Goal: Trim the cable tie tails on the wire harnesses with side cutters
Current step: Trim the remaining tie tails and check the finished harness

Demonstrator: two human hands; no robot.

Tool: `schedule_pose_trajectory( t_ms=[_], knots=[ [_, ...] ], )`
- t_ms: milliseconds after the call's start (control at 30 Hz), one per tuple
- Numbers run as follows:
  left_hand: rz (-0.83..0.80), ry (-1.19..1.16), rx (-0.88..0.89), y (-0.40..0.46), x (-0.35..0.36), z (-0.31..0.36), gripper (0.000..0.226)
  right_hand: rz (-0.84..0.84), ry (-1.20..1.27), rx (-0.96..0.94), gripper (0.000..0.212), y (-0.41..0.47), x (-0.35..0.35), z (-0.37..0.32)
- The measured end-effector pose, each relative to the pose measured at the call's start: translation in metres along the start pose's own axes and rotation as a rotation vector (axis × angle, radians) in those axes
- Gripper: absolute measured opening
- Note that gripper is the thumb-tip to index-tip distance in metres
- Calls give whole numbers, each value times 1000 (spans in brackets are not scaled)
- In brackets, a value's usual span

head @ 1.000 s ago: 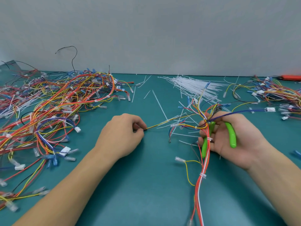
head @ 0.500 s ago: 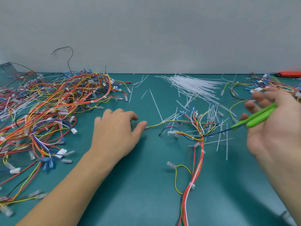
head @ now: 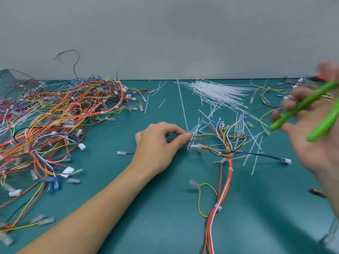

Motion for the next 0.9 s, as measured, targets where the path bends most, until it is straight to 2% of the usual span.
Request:
schedule_pose_trajectory(
  t_ms=[33,100,167,233,333,400,500,567,700,900],
  knots=[
    [11,-75,-12,0,-2,0,14,-148,37,165,41,-6,14,12],
    [-2,-147,-21,-1,-3,0,16,-324,-24,439,53,-25,38,32],
    [-45,-116,-17,-2,-1,4,14,-478,-86,571,62,-47,53,48],
    [-69,-61,-21,-4,3,8,13,-541,-178,609,63,-62,65,55],
    [-84,-77,-16,-5,4,7,8,-426,-496,516,52,-61,62,57],
    [-85,-91,-14,-5,4,5,8,-424,-858,293,38,-59,59,52],
    [-31,-111,4,-5,-1,4,10,-517,-1277,-54,36,-61,60,43],
    [1,-202,7,-4,-4,4,10,-576,-1337,-122,39,-61,61,43],
    [-27,-525,-47,-5,-2,4,10,-683,-1327,-102,43,-61,61,49],
    [-7,-671,-57,-7,-4,8,12,-680,-1267,-213,51,-62,64,49]
  ],
)
Point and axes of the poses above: each hand's wrist, its own y-axis towards the middle knuckle, its own x-axis out of the palm, z = x × y, the point moved 6 cm from there along y, towards the middle knuckle
